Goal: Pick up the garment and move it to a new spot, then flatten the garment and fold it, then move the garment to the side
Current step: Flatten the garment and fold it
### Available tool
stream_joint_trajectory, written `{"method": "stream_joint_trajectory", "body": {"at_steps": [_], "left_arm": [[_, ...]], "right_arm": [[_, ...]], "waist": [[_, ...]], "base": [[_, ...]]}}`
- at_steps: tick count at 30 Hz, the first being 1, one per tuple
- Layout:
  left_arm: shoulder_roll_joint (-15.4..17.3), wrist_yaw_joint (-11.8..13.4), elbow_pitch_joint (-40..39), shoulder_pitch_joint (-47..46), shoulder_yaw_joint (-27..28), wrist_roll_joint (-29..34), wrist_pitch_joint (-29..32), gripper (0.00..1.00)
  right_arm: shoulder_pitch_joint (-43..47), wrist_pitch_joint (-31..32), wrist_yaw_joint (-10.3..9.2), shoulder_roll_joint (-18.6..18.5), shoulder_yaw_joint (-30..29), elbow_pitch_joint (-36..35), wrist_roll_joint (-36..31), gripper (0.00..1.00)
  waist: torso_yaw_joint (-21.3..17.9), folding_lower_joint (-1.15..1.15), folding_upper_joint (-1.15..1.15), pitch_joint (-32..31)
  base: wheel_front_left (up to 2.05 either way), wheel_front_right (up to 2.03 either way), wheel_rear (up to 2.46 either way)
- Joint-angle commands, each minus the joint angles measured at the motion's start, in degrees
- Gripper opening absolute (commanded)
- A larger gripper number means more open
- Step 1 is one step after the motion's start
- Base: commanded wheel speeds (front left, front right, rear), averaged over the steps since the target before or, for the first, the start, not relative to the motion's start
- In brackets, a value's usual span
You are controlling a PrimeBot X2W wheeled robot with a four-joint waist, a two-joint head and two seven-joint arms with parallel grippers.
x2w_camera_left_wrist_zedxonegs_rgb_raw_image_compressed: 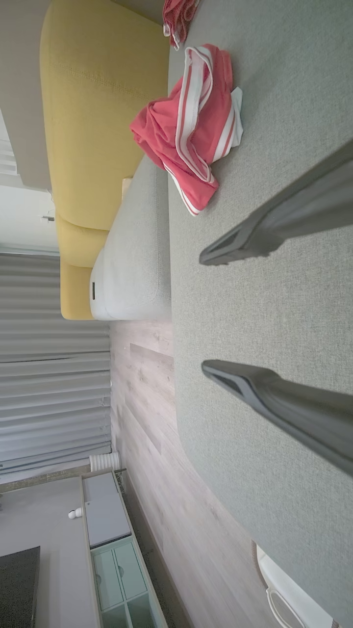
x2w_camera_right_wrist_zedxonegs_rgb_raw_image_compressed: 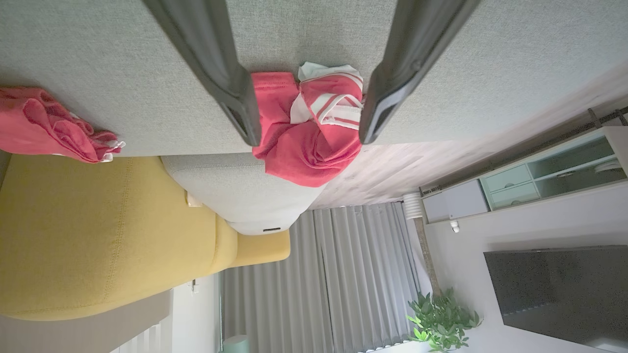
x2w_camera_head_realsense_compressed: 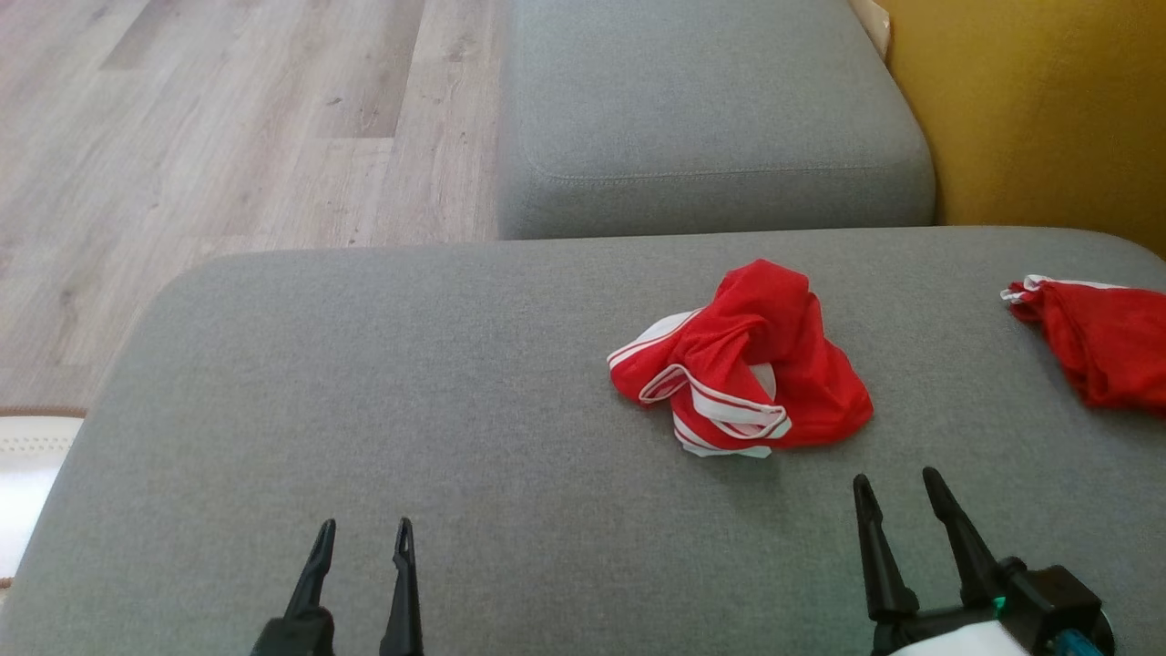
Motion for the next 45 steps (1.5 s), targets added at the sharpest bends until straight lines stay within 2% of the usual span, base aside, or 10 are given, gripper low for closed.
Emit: {"method": "stream_joint_trajectory", "body": {"at_steps": [1, 29, 32, 36, 39, 45], "left_arm": [[-0.57, -0.25, -1.55, -2.15, 1.90, 0.47, -0.46, 1.00], [-0.59, -0.27, -1.21, -3.17, -0.69, 1.70, -0.46, 1.00], [-0.59, -1.96, -0.51, -4.90, -2.46, 2.47, -0.46, 1.00], [-0.55, -6.18, 1.94, -10.34, -7.41, 4.42, -0.46, 1.00], [-0.56, -9.71, 4.40, -16.62, -12.01, 5.71, -0.46, 1.00], [-0.58, -13.64, 10.65, -31.19, -21.76, 5.46, -0.46, 1.00]], "right_arm": [[-1.42, -0.61, 0.42, -0.29, 1.23, -1.58, 0.43, 1.00], [-2.09, -0.61, 0.42, -0.29, 1.01, -1.54, 0.72, 1.00], [-2.49, -0.61, 0.42, -0.29, 0.68, -1.79, 0.69, 1.00], [-3.19, -0.61, 0.42, -0.29, 0.53, -2.26, 0.47, 1.00], [-3.96, -0.61, 0.42, -0.29, 0.90, -2.61, 0.44, 1.00], [-5.94, -0.61, 0.42, -0.29, 2.43, -3.19, 0.02, 1.00]], "waist": [[0.00, 0.00, 0.00, -0.01], [-0.50, 0.00, 0.00, 1.32], [-0.75, 0.00, 0.00, 2.12], [-1.30, 0.00, 0.00, 3.71], [-2.19, 0.00, 0.00, 5.35], [-4.28, 0.00, 0.00, 9.29]], "base": [[0.00, 0.00, 0.00], [0.00, 0.00, 0.00], [0.00, 0.00, 0.00], [0.00, 0.00, 0.00], [0.00, 0.00, 0.00], [0.00, 0.00, 0.00]]}}
